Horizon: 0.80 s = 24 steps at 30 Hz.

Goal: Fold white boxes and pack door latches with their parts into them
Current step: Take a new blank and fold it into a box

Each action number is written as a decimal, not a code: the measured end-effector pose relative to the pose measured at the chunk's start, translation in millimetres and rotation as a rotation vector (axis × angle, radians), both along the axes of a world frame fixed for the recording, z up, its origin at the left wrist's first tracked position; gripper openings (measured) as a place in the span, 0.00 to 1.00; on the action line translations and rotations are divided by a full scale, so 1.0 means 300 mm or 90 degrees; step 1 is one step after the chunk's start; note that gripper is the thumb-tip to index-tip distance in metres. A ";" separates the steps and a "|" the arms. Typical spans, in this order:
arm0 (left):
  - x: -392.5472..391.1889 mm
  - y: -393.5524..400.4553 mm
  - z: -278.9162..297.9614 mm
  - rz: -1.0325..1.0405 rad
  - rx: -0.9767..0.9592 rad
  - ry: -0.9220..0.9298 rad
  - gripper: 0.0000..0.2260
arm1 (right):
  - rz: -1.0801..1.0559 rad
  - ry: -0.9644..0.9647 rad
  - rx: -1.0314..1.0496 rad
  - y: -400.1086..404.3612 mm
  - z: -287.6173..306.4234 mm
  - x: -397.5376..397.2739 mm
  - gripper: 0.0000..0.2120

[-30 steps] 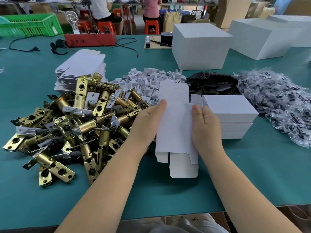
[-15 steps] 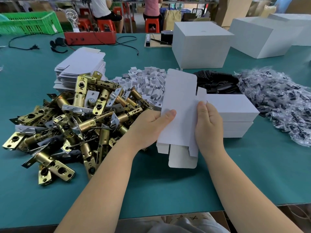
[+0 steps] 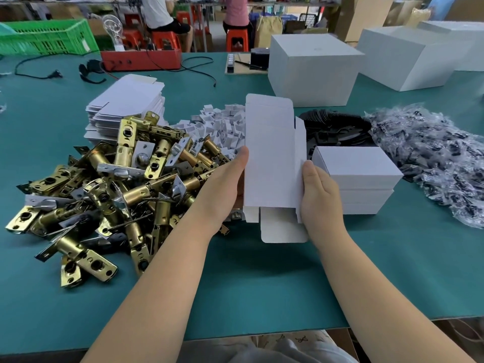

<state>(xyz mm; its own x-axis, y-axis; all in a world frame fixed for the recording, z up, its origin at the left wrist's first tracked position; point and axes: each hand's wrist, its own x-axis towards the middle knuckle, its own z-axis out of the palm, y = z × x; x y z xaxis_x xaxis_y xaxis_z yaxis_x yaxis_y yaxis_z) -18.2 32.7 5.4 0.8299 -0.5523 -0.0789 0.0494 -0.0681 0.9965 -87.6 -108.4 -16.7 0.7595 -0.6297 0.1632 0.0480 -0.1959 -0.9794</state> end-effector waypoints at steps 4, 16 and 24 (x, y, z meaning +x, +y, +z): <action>0.001 0.007 0.003 0.007 -0.104 0.062 0.16 | 0.014 0.002 0.008 -0.005 -0.017 0.003 0.20; 0.001 0.015 0.012 -0.020 -0.113 0.050 0.19 | 0.092 0.012 -0.108 0.017 -0.014 -0.001 0.08; 0.008 0.020 0.012 -0.043 -0.087 0.039 0.12 | 0.118 -0.004 -0.003 0.007 -0.006 0.002 0.10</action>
<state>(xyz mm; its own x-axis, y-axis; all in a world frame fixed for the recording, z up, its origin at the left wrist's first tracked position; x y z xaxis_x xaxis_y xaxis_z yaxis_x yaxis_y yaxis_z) -15.7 38.7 8.9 0.7866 -0.6155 -0.0489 0.1108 0.0629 0.9918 -87.2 -106.4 -18.5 0.8614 -0.4782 0.1713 0.0902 -0.1878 -0.9781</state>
